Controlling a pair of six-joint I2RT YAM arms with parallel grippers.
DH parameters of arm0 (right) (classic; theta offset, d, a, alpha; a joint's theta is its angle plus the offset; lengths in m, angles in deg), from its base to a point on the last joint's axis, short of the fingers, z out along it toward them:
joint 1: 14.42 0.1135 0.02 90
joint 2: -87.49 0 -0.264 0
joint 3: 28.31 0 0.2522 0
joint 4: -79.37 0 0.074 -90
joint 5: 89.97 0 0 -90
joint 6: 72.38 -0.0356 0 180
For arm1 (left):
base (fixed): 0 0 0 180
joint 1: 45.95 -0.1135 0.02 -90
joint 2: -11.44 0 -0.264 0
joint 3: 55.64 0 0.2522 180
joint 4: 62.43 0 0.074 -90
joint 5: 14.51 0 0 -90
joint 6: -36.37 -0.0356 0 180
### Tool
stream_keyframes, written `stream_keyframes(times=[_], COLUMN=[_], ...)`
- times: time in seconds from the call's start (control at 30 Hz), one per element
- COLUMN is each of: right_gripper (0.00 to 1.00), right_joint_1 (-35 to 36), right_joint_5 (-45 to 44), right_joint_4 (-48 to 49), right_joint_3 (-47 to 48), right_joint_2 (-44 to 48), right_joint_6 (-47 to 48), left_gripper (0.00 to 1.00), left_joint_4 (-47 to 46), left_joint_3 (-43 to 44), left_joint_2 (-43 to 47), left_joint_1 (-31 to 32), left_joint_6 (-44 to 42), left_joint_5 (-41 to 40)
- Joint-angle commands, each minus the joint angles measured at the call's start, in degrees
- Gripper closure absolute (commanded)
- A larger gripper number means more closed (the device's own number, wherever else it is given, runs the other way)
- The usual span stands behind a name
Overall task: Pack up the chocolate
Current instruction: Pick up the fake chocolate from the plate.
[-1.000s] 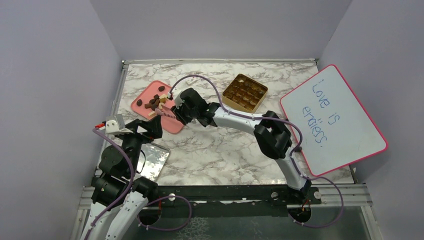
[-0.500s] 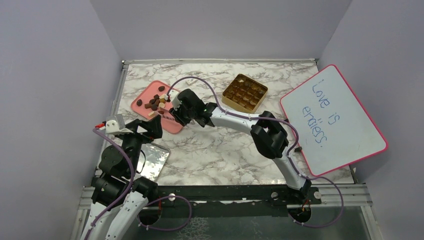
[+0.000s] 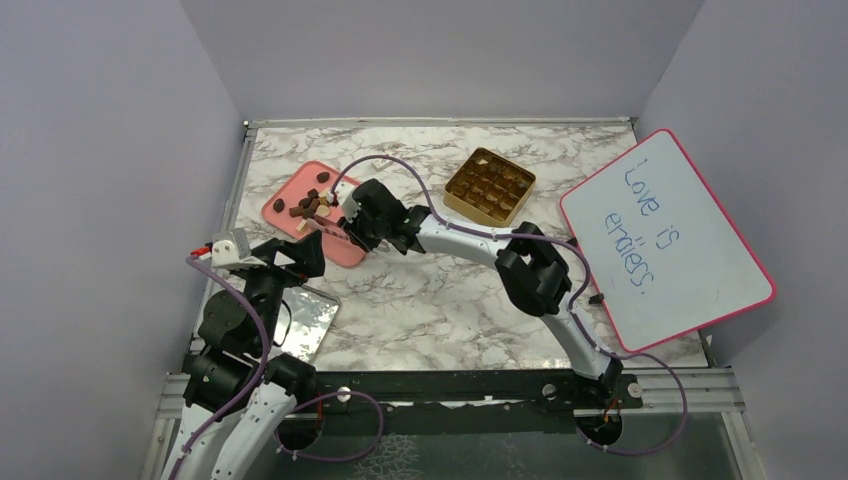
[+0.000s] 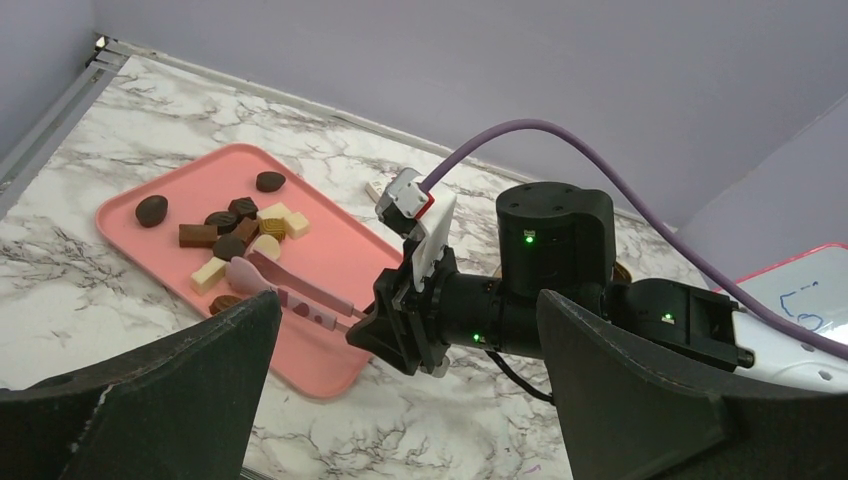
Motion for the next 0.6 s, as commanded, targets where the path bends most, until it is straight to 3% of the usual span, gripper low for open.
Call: stream_keyframes(times=[0.0, 0.57], right_gripper=[0.68, 0.73], right_joint_1=[0.5, 0.5], right_joint_5=[-1.7, -5.0], right_joint_4=[0.0, 2.7], right_joint_3=[-0.9, -8.8], right_joint_2=[1.6, 8.5], right_joint_6=[0.7, 0.4], left_gripper=[0.01, 0.01], left_joint_4=[-1.1, -1.1], left_joint_3=[-0.3, -0.3], left_joint_2=[0.1, -0.3], left_joint_1=[-0.2, -0.2], left_joint_6=[-0.8, -0.6], left_joint_5=[-1.2, -1.0])
